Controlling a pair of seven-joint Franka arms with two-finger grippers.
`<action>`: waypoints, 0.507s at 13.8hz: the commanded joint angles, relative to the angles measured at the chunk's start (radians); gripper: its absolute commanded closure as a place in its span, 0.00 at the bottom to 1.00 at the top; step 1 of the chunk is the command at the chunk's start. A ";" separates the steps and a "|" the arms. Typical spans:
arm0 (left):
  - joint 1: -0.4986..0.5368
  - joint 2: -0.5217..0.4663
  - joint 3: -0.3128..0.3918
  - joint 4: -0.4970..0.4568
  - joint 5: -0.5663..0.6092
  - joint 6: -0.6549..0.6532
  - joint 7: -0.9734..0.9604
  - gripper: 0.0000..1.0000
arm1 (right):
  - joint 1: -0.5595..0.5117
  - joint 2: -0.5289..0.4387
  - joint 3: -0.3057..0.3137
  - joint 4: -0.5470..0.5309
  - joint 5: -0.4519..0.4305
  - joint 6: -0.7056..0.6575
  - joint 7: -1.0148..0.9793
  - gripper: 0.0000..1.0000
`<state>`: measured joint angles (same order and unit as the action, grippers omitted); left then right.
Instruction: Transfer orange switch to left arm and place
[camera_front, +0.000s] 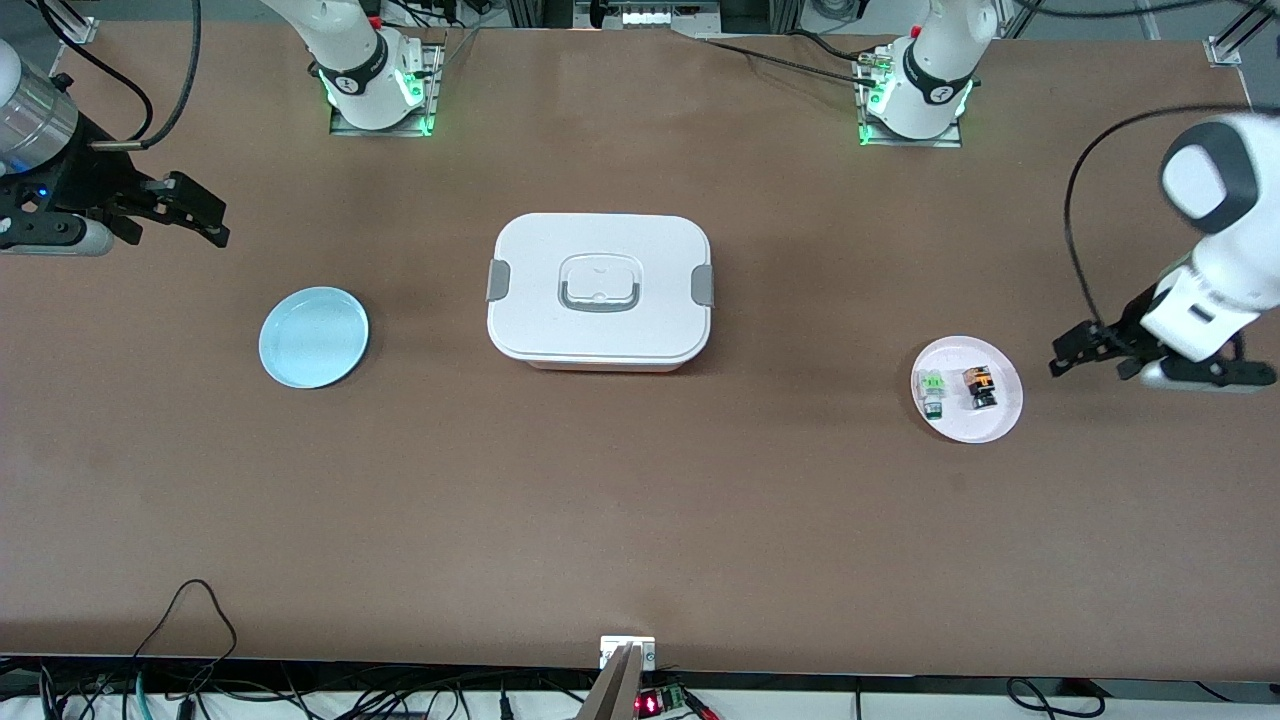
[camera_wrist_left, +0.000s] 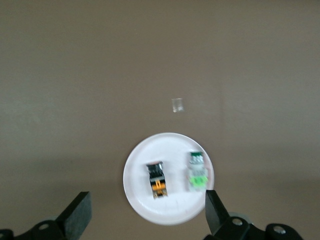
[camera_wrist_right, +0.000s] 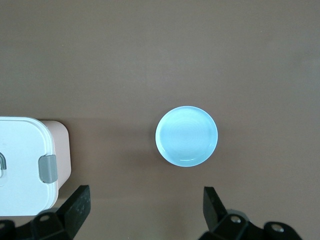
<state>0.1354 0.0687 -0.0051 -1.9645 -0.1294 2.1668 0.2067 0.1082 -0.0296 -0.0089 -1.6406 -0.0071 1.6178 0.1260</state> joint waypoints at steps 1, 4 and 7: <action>-0.002 -0.027 0.000 0.177 0.045 -0.267 0.010 0.00 | 0.013 -0.004 -0.006 0.010 -0.013 -0.009 0.018 0.00; -0.025 -0.041 -0.004 0.314 0.103 -0.442 0.007 0.00 | 0.013 -0.004 -0.006 0.010 -0.014 -0.010 0.015 0.00; -0.086 -0.084 -0.021 0.337 0.195 -0.516 0.007 0.00 | 0.013 -0.004 -0.006 0.015 -0.016 -0.009 0.014 0.00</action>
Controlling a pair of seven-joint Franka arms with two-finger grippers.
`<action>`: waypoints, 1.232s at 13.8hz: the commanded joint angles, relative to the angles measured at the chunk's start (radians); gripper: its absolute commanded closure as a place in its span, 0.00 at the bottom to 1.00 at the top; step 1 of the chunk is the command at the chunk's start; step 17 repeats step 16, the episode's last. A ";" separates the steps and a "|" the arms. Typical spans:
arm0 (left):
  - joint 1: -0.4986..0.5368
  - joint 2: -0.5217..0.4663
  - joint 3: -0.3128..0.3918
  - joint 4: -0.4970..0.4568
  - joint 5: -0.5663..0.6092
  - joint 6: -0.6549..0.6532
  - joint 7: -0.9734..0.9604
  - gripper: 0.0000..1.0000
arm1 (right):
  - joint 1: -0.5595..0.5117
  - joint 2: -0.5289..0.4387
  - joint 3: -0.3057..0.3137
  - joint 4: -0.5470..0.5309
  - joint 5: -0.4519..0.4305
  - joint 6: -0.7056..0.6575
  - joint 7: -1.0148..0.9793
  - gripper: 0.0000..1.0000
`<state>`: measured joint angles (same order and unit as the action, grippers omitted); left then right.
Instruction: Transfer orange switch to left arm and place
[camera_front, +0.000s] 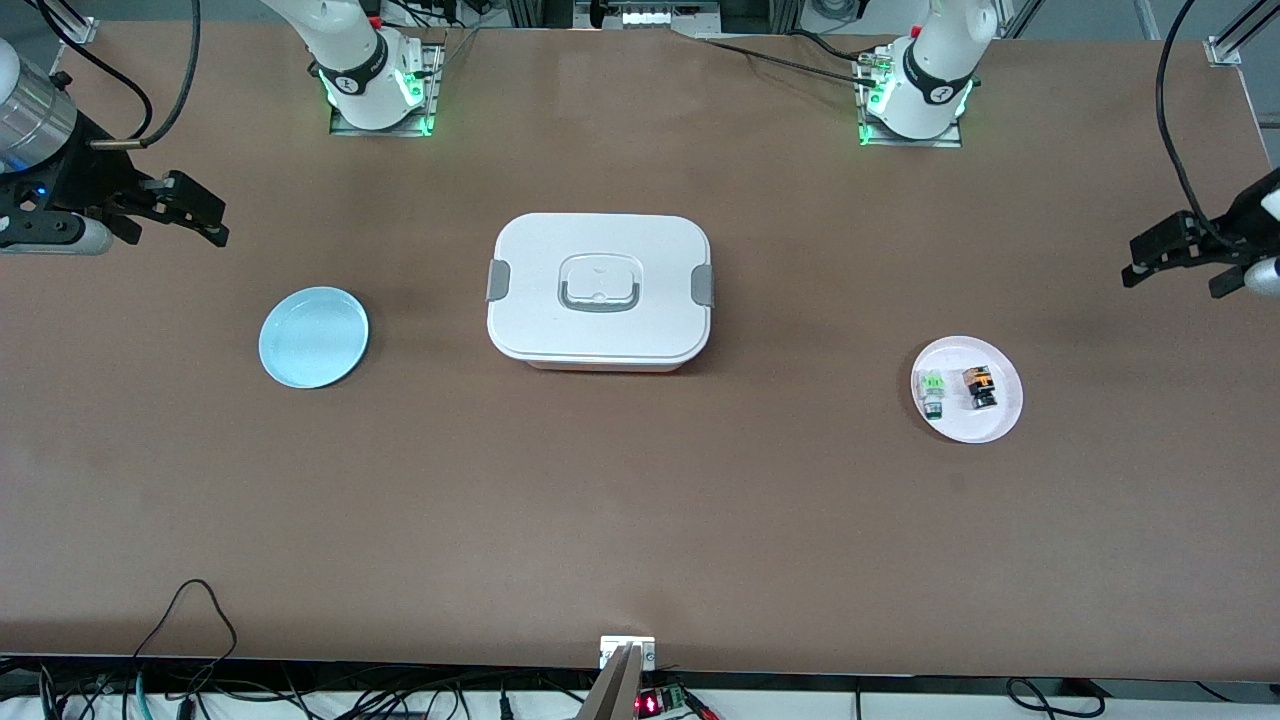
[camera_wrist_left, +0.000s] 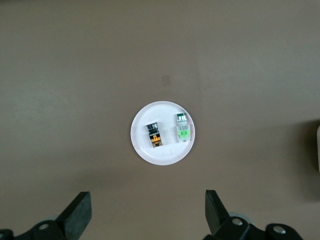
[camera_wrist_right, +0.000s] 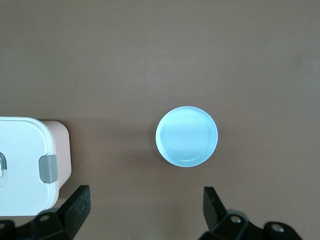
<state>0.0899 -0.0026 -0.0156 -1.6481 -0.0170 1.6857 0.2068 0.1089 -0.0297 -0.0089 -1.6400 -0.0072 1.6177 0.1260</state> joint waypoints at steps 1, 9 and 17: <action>-0.061 -0.013 -0.021 0.019 0.121 -0.035 0.003 0.00 | 0.012 -0.004 -0.008 0.016 -0.014 -0.009 0.012 0.00; -0.047 -0.005 -0.011 0.024 0.037 -0.035 -0.040 0.00 | 0.006 -0.004 -0.009 0.029 -0.014 -0.025 0.011 0.00; -0.042 -0.004 -0.011 0.024 0.035 -0.035 -0.041 0.00 | 0.006 -0.004 -0.009 0.029 -0.014 -0.025 0.011 0.00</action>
